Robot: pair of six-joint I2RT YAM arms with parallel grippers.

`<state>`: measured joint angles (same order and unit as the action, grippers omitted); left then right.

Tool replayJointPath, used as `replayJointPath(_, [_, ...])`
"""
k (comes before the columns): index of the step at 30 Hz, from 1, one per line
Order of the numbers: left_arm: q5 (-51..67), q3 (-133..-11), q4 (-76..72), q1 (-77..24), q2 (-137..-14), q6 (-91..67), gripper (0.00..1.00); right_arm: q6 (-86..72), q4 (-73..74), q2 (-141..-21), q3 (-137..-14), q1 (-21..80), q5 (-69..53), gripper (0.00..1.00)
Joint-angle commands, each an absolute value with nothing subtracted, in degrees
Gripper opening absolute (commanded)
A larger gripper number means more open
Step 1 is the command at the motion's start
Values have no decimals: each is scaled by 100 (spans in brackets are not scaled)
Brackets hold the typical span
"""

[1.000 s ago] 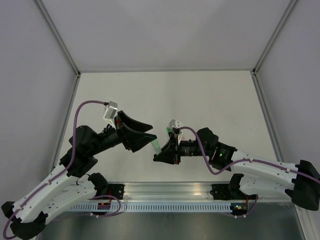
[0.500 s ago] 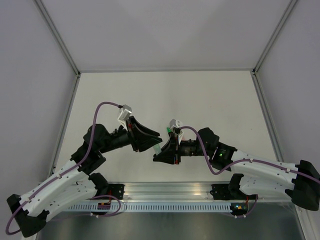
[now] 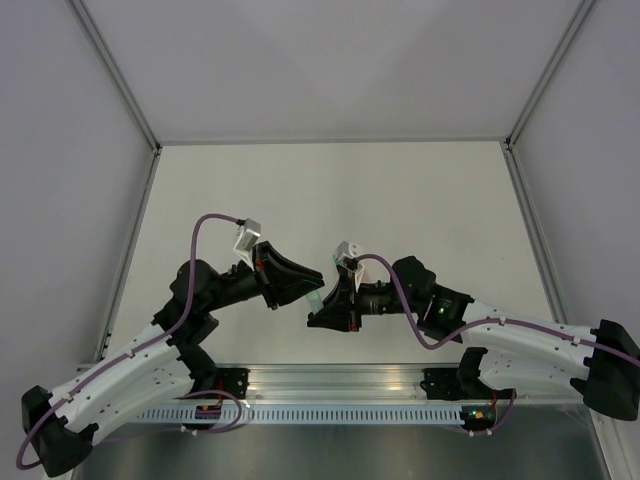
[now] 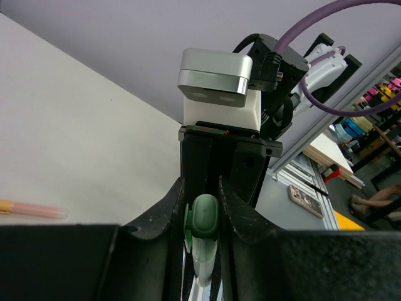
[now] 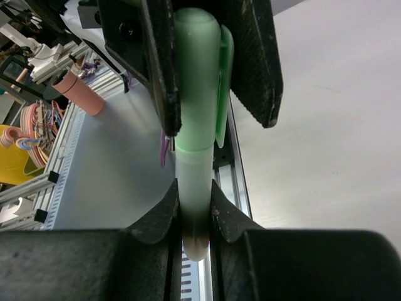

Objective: Insert the pens into the pen caps

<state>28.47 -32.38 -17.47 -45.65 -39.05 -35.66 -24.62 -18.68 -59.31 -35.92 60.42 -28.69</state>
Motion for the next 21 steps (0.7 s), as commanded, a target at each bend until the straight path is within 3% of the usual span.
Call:
replayJointPath(1, [3542, -2752, -2513, -4614, -3964, -4113, 2, -2225, -1777, -5941, -4086, 6003, -2295, 0])
replayJointPath(3, [3621, -2489, -2846, -4614, -3938, -4254, 2, -2258, -1609, -5924, -4323, 5846, -2048, 0])
replayJointPath(11, [4131, -2136, -3392, -4623, -3885, -4350, 2, -3155, -2408, -5897, -5105, 5151, -3032, 0])
replayJointPath(21, [4404, -1758, -4140, -4614, -4008, -5044, 2, -2919, -1794, -6433, -6406, 5054, -3234, 0])
